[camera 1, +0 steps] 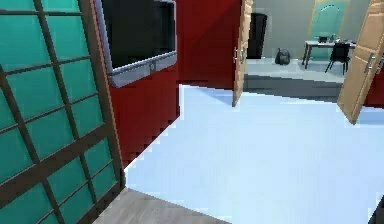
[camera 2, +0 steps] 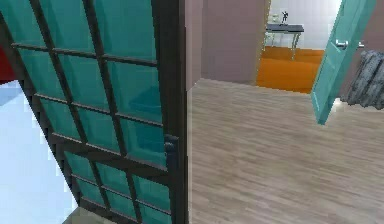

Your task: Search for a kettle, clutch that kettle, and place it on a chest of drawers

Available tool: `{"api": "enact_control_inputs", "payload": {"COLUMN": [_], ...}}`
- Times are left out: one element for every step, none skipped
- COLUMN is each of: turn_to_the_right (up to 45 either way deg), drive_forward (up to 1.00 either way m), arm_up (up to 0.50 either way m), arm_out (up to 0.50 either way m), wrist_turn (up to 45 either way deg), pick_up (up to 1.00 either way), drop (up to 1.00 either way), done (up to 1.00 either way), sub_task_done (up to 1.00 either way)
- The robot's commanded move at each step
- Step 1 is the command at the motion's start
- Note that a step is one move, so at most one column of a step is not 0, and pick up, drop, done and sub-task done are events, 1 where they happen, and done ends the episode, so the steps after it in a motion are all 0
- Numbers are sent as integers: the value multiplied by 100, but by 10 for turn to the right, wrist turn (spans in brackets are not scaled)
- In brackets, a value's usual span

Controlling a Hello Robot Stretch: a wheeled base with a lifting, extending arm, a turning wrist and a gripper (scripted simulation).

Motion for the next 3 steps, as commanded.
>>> {"api": "enact_control_inputs", "payload": {"turn_to_the_right": [180,0,90], "drive_forward": [0,100,0], "arm_up": [0,0,0], "arm_out": [0,0,0], "wrist_turn": [0,0,0], "pick_up": [0,0,0], "drop": [0,0,0], "done": [0,0,0], "sub_task_done": [0,0,0]}}
